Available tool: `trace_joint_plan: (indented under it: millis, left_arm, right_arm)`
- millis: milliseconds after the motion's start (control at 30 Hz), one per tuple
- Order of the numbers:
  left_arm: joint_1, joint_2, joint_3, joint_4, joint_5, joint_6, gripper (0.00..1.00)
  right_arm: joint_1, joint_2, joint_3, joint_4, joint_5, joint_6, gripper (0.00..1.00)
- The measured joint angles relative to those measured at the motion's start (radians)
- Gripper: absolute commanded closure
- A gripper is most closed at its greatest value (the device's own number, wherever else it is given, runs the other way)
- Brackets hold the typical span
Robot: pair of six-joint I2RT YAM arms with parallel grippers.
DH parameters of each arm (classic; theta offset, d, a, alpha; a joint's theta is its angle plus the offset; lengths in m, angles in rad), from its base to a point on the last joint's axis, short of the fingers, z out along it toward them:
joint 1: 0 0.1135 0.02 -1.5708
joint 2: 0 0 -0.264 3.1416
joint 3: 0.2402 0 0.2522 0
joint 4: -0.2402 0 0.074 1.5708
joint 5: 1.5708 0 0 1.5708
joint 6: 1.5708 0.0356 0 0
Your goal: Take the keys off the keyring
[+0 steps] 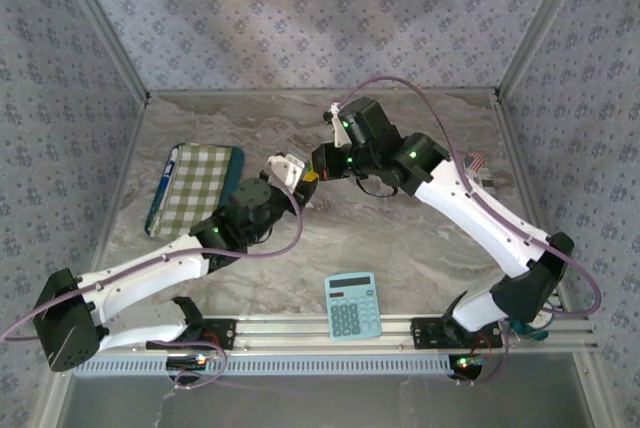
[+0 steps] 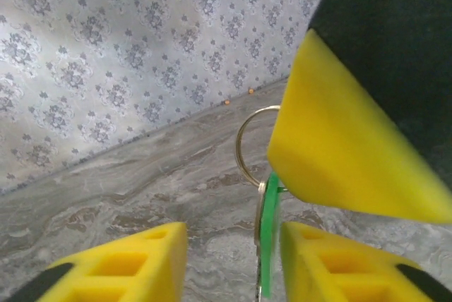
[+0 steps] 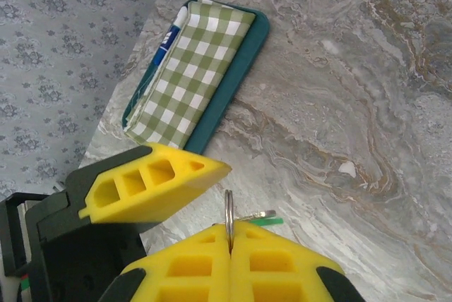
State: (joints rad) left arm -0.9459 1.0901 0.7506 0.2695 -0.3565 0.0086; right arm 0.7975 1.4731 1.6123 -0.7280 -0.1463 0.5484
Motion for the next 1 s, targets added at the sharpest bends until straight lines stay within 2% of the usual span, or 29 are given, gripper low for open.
trace_joint_plan:
  millis: [133, 333, 400, 433, 467, 533, 633, 800, 1000]
  left_arm:
    - [0.000, -0.031, 0.000, -0.023, 0.000, -0.001, 0.75]
    - [0.000, -0.071, 0.000, -0.057, 0.005, -0.004, 0.93]
    - [0.000, -0.079, 0.000, -0.069, 0.016, -0.002, 0.95]
    - [0.000, -0.082, 0.000, -0.076, 0.024, -0.001, 0.94]
    - [0.000, -0.083, 0.000, -0.081, 0.031, -0.001, 0.87]
    - [0.000, -0.085, 0.000, -0.093, 0.043, 0.002, 0.69]
    - [-0.001, -0.088, 0.000, -0.105, 0.070, -0.008, 0.56]
    - [-0.004, -0.087, 0.000, -0.112, 0.110, -0.013, 0.51]
    - [-0.004, -0.050, 0.005, -0.096, 0.074, -0.012, 0.48]
  right_arm:
    - [0.002, -0.006, -0.003, 0.003, 0.000, 0.006, 1.00]
    - [0.004, -0.008, -0.010, 0.014, 0.000, 0.013, 1.00]
    - [0.004, -0.008, -0.011, 0.018, 0.000, 0.013, 1.00]
    - [0.004, -0.008, -0.012, 0.019, 0.000, 0.014, 1.00]
    - [0.004, -0.008, -0.012, 0.021, 0.000, 0.015, 1.00]
    - [0.004, -0.008, -0.013, 0.023, -0.001, 0.021, 1.00]
    - [0.004, -0.008, -0.013, 0.024, -0.001, 0.024, 1.00]
    - [0.004, -0.008, -0.013, 0.030, -0.005, 0.025, 1.00]
    - [0.011, -0.021, -0.039, 0.051, -0.012, 0.032, 1.00]
